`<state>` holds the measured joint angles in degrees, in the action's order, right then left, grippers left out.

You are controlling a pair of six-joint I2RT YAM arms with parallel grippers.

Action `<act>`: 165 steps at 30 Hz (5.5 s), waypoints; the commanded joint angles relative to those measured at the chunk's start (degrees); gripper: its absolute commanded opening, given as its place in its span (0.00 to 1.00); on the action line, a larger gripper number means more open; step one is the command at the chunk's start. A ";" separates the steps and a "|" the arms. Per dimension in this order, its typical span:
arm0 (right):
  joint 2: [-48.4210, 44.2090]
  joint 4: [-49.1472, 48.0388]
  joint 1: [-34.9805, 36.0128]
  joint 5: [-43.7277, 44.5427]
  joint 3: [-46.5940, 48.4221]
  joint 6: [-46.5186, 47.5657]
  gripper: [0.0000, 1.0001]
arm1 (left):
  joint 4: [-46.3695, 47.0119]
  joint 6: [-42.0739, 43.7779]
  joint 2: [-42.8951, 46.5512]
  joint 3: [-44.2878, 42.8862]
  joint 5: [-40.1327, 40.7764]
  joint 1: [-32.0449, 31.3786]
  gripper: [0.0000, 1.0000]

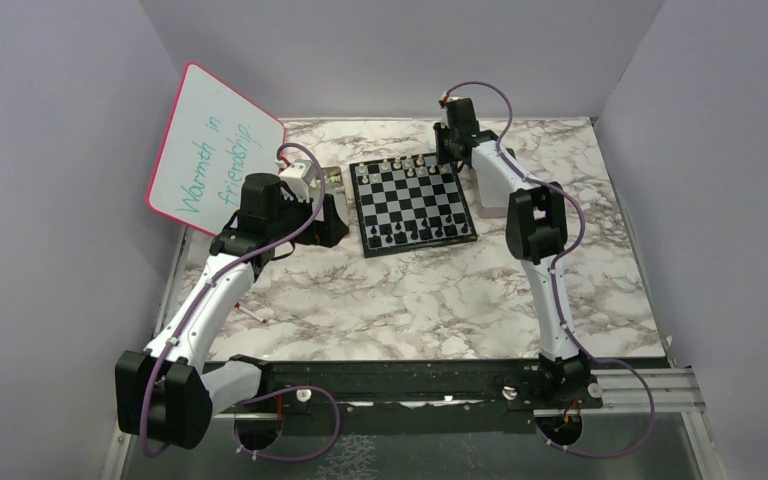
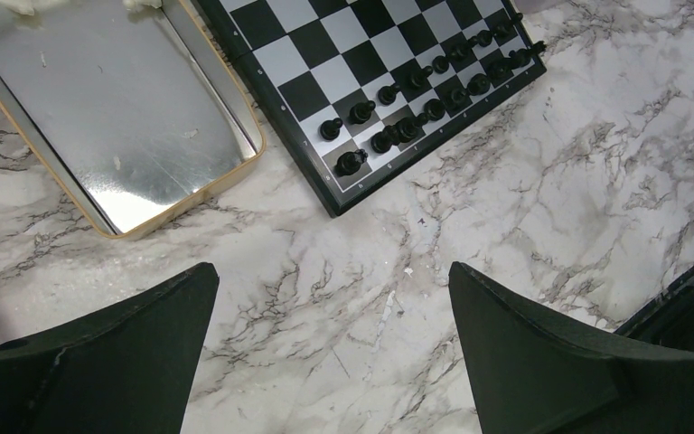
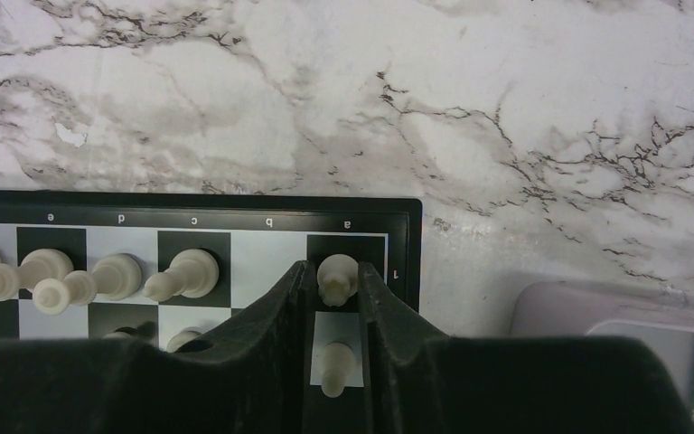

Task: Set up the chess pieces on the board
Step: Place the chess piece on the chessboard, then pick up the chess piece from the storage box, then place the chess piece on the chessboard.

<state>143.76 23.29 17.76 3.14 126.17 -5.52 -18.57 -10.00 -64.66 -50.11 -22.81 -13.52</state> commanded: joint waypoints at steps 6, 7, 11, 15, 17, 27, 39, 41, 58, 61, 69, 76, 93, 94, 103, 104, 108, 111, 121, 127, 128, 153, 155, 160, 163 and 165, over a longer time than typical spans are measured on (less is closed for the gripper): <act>1.04 1.49 -0.52 -0.50 1.60 0.30 0.31 | 0.29 0.60 1.65 0.45 0.92 -0.19 0.99; 1.00 1.50 -0.51 -0.58 1.89 0.36 0.32 | 0.29 0.60 1.65 0.45 0.93 -0.19 0.99; 0.95 2.53 -0.51 -0.64 4.29 0.77 0.36 | -0.29 1.01 1.92 0.30 2.92 -0.19 0.99; -1.20 2.96 -0.47 -0.24 4.36 0.75 0.43 | -2.19 0.77 2.35 -0.28 9.69 -0.19 0.99; -2.79 2.82 -0.52 -0.28 3.69 0.72 0.46 | -2.94 0.66 2.50 -0.42 12.51 -0.19 0.99; -19.62 0.09 -0.47 -4.68 -10.86 -3.28 0.79 | -4.02 -1.43 0.98 -0.78 13.63 -0.10 0.99; -47.21 -8.51 -0.49 -12.13 -42.34 -8.88 1.00 | -2.72 -4.80 -10.13 -12.74 16.52 -0.10 0.71; -52.20 -9.53 -0.51 -13.00 -47.14 -9.84 1.00 | -2.43 -4.64 -13.79 -15.50 17.51 -0.09 0.66; -70.05 -16.22 -0.40 -25.22 -62.89 -14.44 1.00 | 8.33 -4.68 -42.37 -34.00 33.65 -0.02 0.31; -72.36 -17.16 -0.44 -25.72 -63.63 -15.31 1.00 | 13.32 -5.96 -43.94 -32.78 35.21 -0.02 0.31; -73.95 -17.86 -0.43 -24.66 -65.24 -14.64 1.00 | 18.31 -8.13 -50.02 -32.27 33.99 -0.02 0.32; -72.46 -18.28 -0.43 -26.23 -64.95 -14.86 1.00 | 19.93 -6.28 -54.55 -33.78 32.45 -0.02 0.31; -71.76 -19.07 -0.44 -28.43 -65.56 -16.45 1.00 | 19.97 -3.84 -60.23 -38.36 35.72 0.07 0.29; -71.59 -18.82 -0.44 -28.18 -65.42 -16.22 1.00 | 19.80 -3.73 -60.46 -38.45 35.58 0.07 0.28; -71.55 -18.65 -0.44 -26.69 -65.35 -15.31 1.00 | 18.67 -3.19 -60.23 -38.62 35.47 -0.02 0.12; -71.33 -18.91 -0.44 -26.97 -65.47 -15.27 1.00 | 18.00 -3.31 -59.84 -38.53 35.66 -0.02 0.11; -70.26 -16.79 -0.44 -21.44 -65.11 -12.41 1.00 | 16.75 -3.53 -57.46 -36.74 35.33 -0.02 0.10; -70.13 -15.78 -0.44 -19.07 -64.57 -11.68 1.00 | 15.53 -3.54 -55.47 -35.99 35.20 -0.02 0.10; -71.79 -17.14 -0.44 -21.28 -66.20 -12.83 1.00 | 11.35 -3.72 -46.99 -34.95 32.60 -1.05 0.10; -73.02 -17.45 -0.44 -21.64 -66.77 -13.42 1.00 | 8.75 -3.54 -44.25 -36.96 31.07 -4.22 0.10; -73.21 -17.35 -0.44 -21.43 -66.78 -13.45 1.00 | 8.66 -3.92 -44.01 -37.25 30.36 -4.81 0.10; -74.73 -18.37 -0.44 -18.43 -68.42 -13.37 1.00 | 13.05 -5.89 -60.78 -50.75 27.55 -16.46 0.12; -74.59 -18.50 -0.44 -18.66 -68.49 -13.38 1.00 | 13.81 -5.62 -61.90 -51.05 28.12 -16.62 0.12; -74.46 -18.52 -0.44 -18.78 -68.58 -13.22 1.00 | 16.41 -5.13 -64.14 -50.18 28.89 -16.66 0.12; -74.64 -18.33 -0.44 -18.65 -68.60 -13.12 1.00 | 17.25 -5.05 -65.15 -50.18 29.22 -16.69 0.12; -74.65 -18.28 -0.44 -18.68 -68.58 -13.11 1.00 | 17.54 -4.81 -65.63 -50.25 29.48 -16.67 0.12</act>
<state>70.48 6.48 17.52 -16.78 58.11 -19.05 -3.99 -15.35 -128.84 -98.87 5.67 -30.02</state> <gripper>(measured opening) 0.998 0.124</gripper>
